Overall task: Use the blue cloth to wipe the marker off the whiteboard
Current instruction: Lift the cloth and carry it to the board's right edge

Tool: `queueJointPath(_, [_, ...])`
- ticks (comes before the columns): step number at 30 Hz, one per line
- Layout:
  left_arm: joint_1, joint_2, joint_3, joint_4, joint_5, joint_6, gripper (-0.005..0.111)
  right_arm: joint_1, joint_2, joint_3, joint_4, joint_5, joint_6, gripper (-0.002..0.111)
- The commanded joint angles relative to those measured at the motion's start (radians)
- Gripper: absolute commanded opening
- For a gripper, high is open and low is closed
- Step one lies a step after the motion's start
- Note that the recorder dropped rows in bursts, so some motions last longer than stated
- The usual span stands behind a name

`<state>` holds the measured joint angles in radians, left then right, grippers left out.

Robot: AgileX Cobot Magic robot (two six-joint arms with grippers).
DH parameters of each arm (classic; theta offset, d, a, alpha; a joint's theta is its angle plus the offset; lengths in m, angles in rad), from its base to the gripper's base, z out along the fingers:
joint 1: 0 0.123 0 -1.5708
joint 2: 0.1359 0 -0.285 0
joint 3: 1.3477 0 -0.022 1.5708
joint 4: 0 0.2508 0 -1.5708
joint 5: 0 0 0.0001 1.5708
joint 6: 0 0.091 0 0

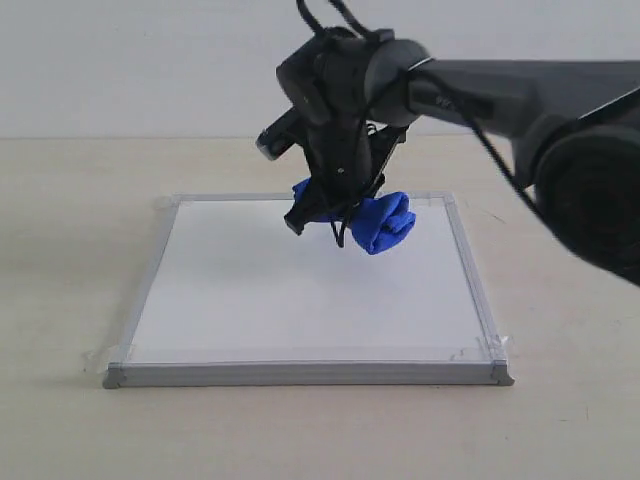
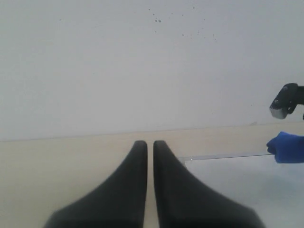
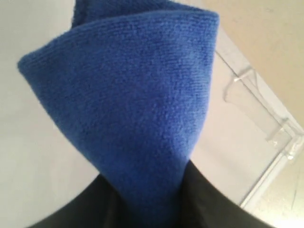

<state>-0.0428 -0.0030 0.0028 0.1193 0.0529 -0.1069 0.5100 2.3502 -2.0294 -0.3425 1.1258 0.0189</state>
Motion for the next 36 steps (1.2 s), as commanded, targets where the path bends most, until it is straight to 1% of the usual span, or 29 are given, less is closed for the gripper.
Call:
queueJointPath(1, [-0.002,0.003,-0.003,-0.006,-0.001,-0.006,0.004,-0.038,-0.139,0.120,0.021,-0.030,0.031,0.000])
queueJointPath(4, [-0.002,0.003,-0.003,-0.006,-0.001,-0.006,0.004,-0.086,-0.238,0.258,0.019,-0.084,0.089,0.000])
queueJointPath(8, [-0.002,0.003,-0.003,-0.006,-0.001,-0.006,0.004,-0.185,-0.370,0.441,0.018,-0.132,0.206,0.000])
queueJointPath(12, [-0.002,0.003,-0.003,-0.006,-0.001,-0.006,0.004,-0.278,-0.443,0.600,0.018,-0.179,0.308,0.000])
queueJointPath(16, [-0.002,0.003,-0.003,-0.006,-0.001,-0.006,0.004,-0.309,-0.452,0.728,0.022,-0.299,0.343,0.000])
queueJointPath(19, [-0.002,0.003,-0.003,-0.006,-0.001,-0.006,0.004,-0.322,-0.452,0.788,0.020,-0.402,0.414,0.000])
queueJointPath(23, [-0.002,0.003,-0.003,-0.006,-0.001,-0.006,0.004,-0.351,-0.452,0.833,0.014,-0.454,0.510,0.000])
queueJointPath(26, [-0.002,0.003,-0.003,-0.006,-0.001,-0.006,0.004,-0.361,-0.452,0.859,0.007,-0.485,0.525,0.000])
queueJointPath(31, [-0.002,0.003,-0.003,-0.006,-0.001,-0.006,0.004,-0.361,-0.452,0.905,0.002,-0.594,0.564,0.000])
queueJointPath(36, [-0.002,0.003,-0.003,-0.006,-0.001,-0.006,0.004,-0.361,-0.430,0.906,0.000,-0.595,0.567,0.000])
